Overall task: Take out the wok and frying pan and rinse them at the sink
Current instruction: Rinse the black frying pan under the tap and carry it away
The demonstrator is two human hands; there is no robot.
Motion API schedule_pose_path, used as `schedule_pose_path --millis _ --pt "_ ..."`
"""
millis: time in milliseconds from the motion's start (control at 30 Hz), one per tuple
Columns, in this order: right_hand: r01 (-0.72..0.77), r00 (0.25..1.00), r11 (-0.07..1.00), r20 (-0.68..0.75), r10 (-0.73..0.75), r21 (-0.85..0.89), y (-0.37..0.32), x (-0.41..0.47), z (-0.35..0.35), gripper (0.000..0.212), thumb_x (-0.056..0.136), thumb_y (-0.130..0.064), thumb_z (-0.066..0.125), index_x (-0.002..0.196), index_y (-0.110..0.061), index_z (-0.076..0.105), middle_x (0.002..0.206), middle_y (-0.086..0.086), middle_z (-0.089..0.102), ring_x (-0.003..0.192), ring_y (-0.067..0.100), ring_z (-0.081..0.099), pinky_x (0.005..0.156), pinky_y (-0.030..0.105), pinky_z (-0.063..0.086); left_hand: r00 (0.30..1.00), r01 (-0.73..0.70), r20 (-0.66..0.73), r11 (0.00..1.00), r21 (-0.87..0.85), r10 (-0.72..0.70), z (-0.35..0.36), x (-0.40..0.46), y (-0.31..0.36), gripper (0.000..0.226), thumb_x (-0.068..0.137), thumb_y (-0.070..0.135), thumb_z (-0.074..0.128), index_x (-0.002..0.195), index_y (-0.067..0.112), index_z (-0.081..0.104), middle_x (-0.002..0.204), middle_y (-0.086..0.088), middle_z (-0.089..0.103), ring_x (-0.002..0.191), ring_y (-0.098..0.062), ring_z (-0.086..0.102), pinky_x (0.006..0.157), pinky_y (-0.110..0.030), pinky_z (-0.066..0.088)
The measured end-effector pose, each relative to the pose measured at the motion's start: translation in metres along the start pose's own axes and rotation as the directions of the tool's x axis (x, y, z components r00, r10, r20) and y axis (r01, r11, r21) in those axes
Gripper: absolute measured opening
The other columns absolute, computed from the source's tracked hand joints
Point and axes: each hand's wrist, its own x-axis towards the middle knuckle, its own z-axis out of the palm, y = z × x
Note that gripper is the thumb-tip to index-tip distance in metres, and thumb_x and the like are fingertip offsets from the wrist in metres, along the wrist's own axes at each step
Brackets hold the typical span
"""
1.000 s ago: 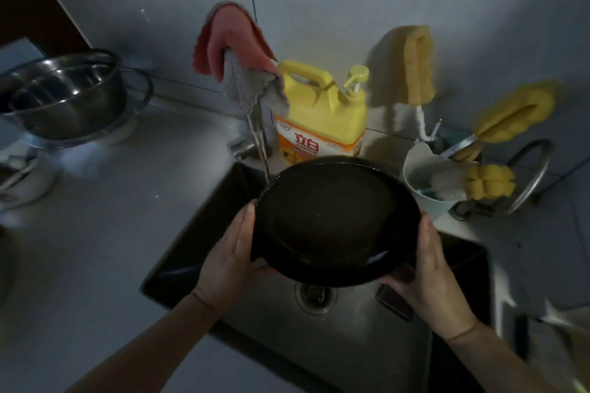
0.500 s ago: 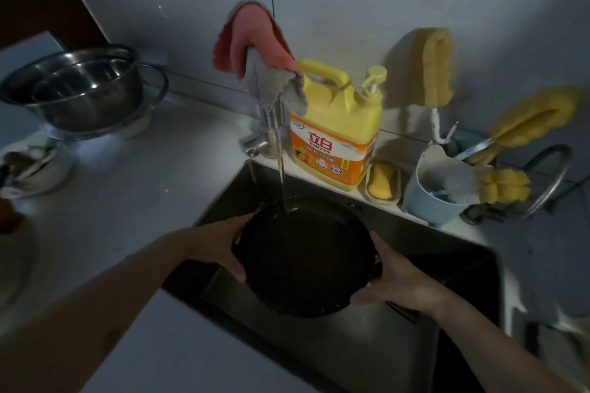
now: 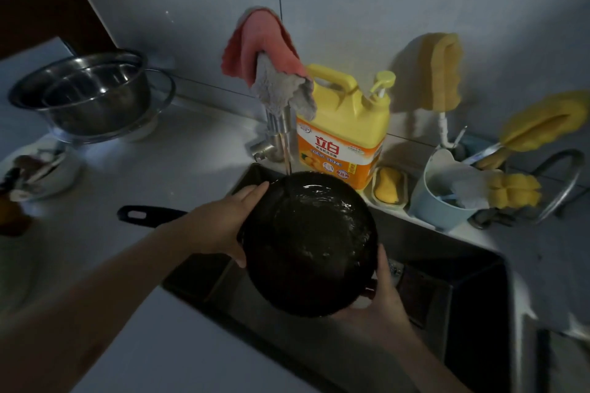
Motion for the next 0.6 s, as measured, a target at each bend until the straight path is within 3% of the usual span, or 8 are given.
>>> schedule_pose_path --millis 67,133,167,267,333,433,500,600 --pt "0.076 0.996 0.997 -0.057 -0.076 0.012 -0.007 0.000 -0.012 0.145 0.049 -0.008 0.096 0.150 -0.037 -0.003 0.129 -0.028 0.040 0.110 -0.026 0.046 0.092 0.003 0.042 0.996 -0.008 -0.085 0.999 -0.031 0.006 0.012 -0.001 0.004 0.142 0.053 0.046 0.088 0.149 0.028 -0.016 0.157 0.012 -0.002 0.141 -0.011 0.017 0.112 -0.039 0.032" --pt "0.169 0.982 0.980 -0.065 -0.177 -0.107 -0.014 0.002 -0.028 0.148 0.045 -0.036 0.097 0.150 -0.048 -0.007 0.151 -0.017 0.033 0.135 -0.012 0.033 0.115 0.031 0.035 0.988 0.021 -0.152 0.996 -0.086 -0.034 0.023 0.003 0.004 0.142 0.053 0.046 0.087 0.148 0.029 -0.017 0.157 0.013 -0.004 0.142 -0.011 0.013 0.114 -0.042 0.030" --pt "0.213 0.974 0.962 -0.035 -0.222 -0.173 -0.020 0.005 -0.039 0.147 0.044 -0.047 0.095 0.150 -0.048 -0.007 0.157 -0.016 0.025 0.143 -0.003 0.026 0.118 0.035 0.029 0.985 0.030 -0.165 0.991 -0.133 -0.052 0.028 0.005 0.007 0.142 0.053 0.044 0.087 0.148 0.029 -0.017 0.158 0.012 -0.004 0.142 -0.011 0.013 0.114 -0.042 0.029" --pt "0.295 0.955 0.910 0.077 -0.285 -0.292 -0.041 0.012 -0.073 0.143 0.044 -0.054 0.092 0.147 -0.056 -0.007 0.154 -0.034 0.017 0.143 -0.009 0.017 0.115 0.015 0.024 0.987 -0.005 -0.154 0.951 -0.310 -0.045 0.044 0.009 0.014 0.143 0.053 0.040 0.088 0.149 0.028 -0.017 0.156 0.012 0.000 0.140 -0.008 0.015 0.114 -0.036 0.029" --pt "0.334 0.942 0.887 0.150 -0.301 -0.318 -0.058 0.015 -0.093 0.135 0.043 -0.056 0.090 0.140 -0.067 -0.003 0.145 -0.047 0.018 0.139 -0.016 0.017 0.109 0.004 0.022 0.992 -0.019 -0.122 0.923 -0.384 -0.030 0.055 0.015 0.017 0.142 0.051 0.043 0.088 0.147 0.040 -0.016 0.152 0.022 0.005 0.138 0.005 0.013 0.115 -0.030 0.025" --pt "0.271 0.946 0.907 0.264 -0.189 -0.322 -0.072 0.020 -0.112 0.128 0.039 -0.045 0.097 0.142 -0.056 0.020 0.139 -0.031 0.042 0.135 -0.003 0.036 0.113 0.026 0.034 1.000 -0.027 -0.015 0.890 -0.456 0.023 0.061 0.023 0.016 0.120 0.056 0.033 0.088 0.127 0.066 -0.003 0.129 0.042 0.015 0.116 0.035 0.013 0.104 -0.002 0.020" --pt "0.189 0.945 0.934 0.314 -0.089 -0.304 -0.071 0.021 -0.116 0.122 0.039 -0.043 0.097 0.139 -0.051 0.029 0.135 -0.026 0.048 0.131 0.000 0.042 0.112 0.038 0.038 0.992 0.035 0.124 0.901 -0.432 0.021 0.054 0.024 0.009 0.113 0.057 0.031 0.090 0.126 0.063 0.006 0.133 0.037 0.026 0.122 0.024 0.023 0.105 -0.005 0.024" --pt "0.046 0.943 0.967 0.331 0.041 -0.251 -0.059 0.016 -0.102 0.120 0.038 -0.042 0.097 0.135 -0.055 0.028 0.133 -0.027 0.049 0.129 0.000 0.043 0.110 0.031 0.039 0.977 0.054 0.211 0.954 -0.293 0.009 0.046 0.024 -0.002 0.131 0.033 0.066 0.085 0.143 0.049 0.016 0.149 0.010 0.033 0.137 -0.011 0.033 0.113 -0.036 0.032"
